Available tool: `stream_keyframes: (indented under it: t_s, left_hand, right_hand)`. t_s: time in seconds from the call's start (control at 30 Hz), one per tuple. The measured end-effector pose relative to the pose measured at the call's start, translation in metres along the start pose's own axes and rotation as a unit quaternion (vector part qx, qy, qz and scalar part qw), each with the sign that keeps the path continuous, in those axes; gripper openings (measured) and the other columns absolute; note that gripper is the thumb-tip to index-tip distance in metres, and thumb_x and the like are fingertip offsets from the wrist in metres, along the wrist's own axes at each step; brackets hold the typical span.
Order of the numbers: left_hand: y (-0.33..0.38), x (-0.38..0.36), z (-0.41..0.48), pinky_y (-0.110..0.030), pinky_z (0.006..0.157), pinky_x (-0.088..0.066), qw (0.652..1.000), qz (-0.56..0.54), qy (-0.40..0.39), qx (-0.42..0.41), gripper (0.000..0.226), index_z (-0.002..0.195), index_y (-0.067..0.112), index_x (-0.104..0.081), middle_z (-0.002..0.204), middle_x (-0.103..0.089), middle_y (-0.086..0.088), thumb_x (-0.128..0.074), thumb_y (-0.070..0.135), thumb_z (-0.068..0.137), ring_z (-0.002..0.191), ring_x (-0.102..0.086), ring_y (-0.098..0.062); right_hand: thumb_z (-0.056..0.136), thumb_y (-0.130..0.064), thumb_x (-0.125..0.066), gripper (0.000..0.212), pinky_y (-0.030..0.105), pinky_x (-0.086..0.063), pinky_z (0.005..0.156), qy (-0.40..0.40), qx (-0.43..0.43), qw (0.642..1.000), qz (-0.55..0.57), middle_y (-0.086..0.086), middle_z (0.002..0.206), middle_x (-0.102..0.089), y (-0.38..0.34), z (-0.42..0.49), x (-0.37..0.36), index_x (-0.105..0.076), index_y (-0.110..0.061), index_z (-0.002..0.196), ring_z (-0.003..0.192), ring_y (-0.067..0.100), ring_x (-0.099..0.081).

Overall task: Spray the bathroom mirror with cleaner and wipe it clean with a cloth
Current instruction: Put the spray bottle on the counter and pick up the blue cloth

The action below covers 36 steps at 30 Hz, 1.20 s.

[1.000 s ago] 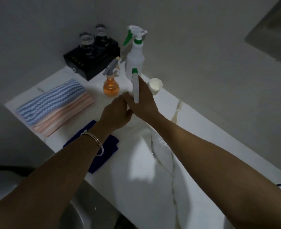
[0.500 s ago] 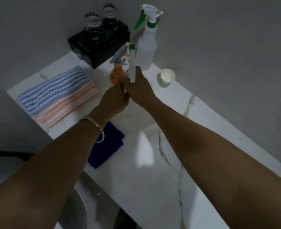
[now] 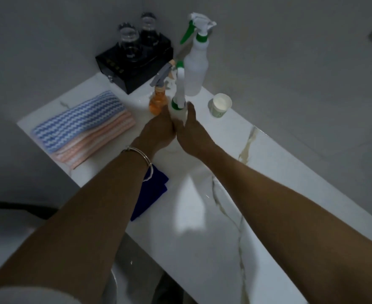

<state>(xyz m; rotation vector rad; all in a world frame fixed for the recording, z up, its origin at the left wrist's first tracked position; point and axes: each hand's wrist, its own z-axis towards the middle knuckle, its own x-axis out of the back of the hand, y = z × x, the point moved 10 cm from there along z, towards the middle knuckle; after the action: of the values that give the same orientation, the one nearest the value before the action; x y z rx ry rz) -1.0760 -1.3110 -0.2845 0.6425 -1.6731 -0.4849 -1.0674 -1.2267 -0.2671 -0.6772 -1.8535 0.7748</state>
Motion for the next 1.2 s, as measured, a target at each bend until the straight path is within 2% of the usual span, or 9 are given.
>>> stream_keyframes:
  t_s: [0.03,0.1,0.23,0.37,0.5,0.7,0.9,1.03,1.2]
  left_hand:
    - [-0.004,-0.002,-0.002,-0.038,0.086,-0.046,0.999,-0.037,-0.002,0.013,0.046,0.136,0.008,-0.031,0.107,-0.058,-0.012,-0.043,0.031,0.098,0.094,-0.058,-0.027]
    - [-0.016,-0.011,-0.01,-0.044,0.102,-0.039,0.998,-0.052,-0.019,0.034,0.058,0.144,0.012,-0.021,0.133,-0.05,-0.014,-0.043,0.038,0.097,0.12,-0.05,-0.031]
    - [-0.083,-0.029,-0.036,-0.045,0.112,-0.022,0.987,0.089,-0.069,0.114,0.069,0.148,0.008,-0.016,0.153,-0.021,-0.016,-0.037,0.048,0.096,0.139,-0.024,-0.03]
    - [-0.143,-0.042,-0.078,-0.045,0.107,-0.03,0.975,0.105,-0.097,0.17,0.064,0.144,0.003,-0.022,0.147,-0.028,-0.02,-0.041,0.041,0.097,0.132,-0.032,-0.035]
    - [-0.153,-0.048,-0.091,-0.046,0.103,-0.033,0.971,0.141,-0.092,0.172,0.065,0.146,0.004,-0.02,0.146,-0.029,-0.021,-0.044,0.039,0.097,0.129,-0.033,-0.037]
    - [-0.175,-0.036,-0.084,-0.052,0.1,-0.034,0.967,0.145,-0.039,0.207,0.059,0.139,0.0,-0.03,0.138,-0.034,-0.026,-0.05,0.034,0.094,0.123,-0.036,-0.042]
    - [-0.176,-0.046,-0.091,-0.042,0.086,-0.046,0.957,0.131,-0.095,0.243,0.049,0.124,0.001,-0.038,0.118,-0.053,-0.02,-0.059,0.026,0.087,0.103,-0.054,-0.035]
    - [-0.143,-0.057,-0.095,-0.035,0.074,-0.048,0.967,0.059,-0.115,0.219,0.052,0.124,0.005,-0.039,0.11,-0.056,-0.015,-0.062,0.026,0.083,0.092,-0.056,-0.029]
    - [-0.071,-0.06,-0.092,-0.034,0.067,-0.049,0.986,-0.003,-0.126,0.106,0.04,0.121,0.015,-0.04,0.09,-0.059,-0.009,-0.057,0.019,0.085,0.079,-0.059,-0.026]
  right_hand:
    - [0.102,-0.039,-0.033,0.05,0.038,-0.038,0.104,-0.022,-0.011,0.997,-0.069,0.015,0.139,-0.047,0.011,-0.014,-0.005,-0.029,-0.011,0.144,0.125,0.03,-0.048]
    - [0.102,-0.039,-0.033,0.055,0.037,-0.031,0.107,-0.084,-0.026,0.981,-0.171,0.016,0.145,-0.042,0.035,-0.036,-0.014,-0.03,-0.005,0.145,0.132,0.03,-0.041]
    - [0.1,-0.04,-0.041,0.056,0.029,-0.031,0.107,-0.164,-0.07,0.965,-0.19,0.008,0.149,-0.037,0.068,-0.065,-0.029,-0.029,-0.014,0.148,0.133,0.023,-0.04]
    - [0.098,-0.037,-0.045,0.052,0.026,-0.035,0.104,-0.181,-0.102,0.962,-0.178,0.004,0.145,-0.043,0.09,-0.082,-0.041,-0.036,-0.017,0.145,0.129,0.019,-0.045]
    - [0.098,-0.036,-0.045,0.05,0.022,-0.035,0.095,-0.191,-0.108,0.959,-0.178,0.004,0.144,-0.044,0.093,-0.085,-0.049,-0.038,-0.018,0.144,0.126,0.018,-0.047]
    - [0.098,-0.036,-0.046,0.049,0.024,-0.037,0.098,-0.191,-0.104,0.961,-0.173,0.005,0.142,-0.046,0.098,-0.087,-0.051,-0.039,-0.017,0.143,0.125,0.019,-0.048]
    - [0.097,-0.036,-0.047,0.049,0.025,-0.038,0.101,-0.19,-0.128,0.962,-0.151,0.005,0.142,-0.046,0.111,-0.094,-0.051,-0.041,-0.017,0.142,0.125,0.019,-0.048]
    - [0.097,-0.034,-0.048,0.046,0.016,-0.036,0.091,-0.179,-0.119,0.97,-0.117,0.004,0.139,-0.049,0.106,-0.101,-0.051,-0.043,-0.016,0.14,0.122,0.016,-0.05]
    - [0.1,-0.034,-0.043,0.048,0.018,-0.04,0.085,-0.16,-0.122,0.978,-0.056,0.004,0.138,-0.052,0.096,-0.107,-0.042,-0.036,-0.017,0.144,0.118,0.019,-0.054]
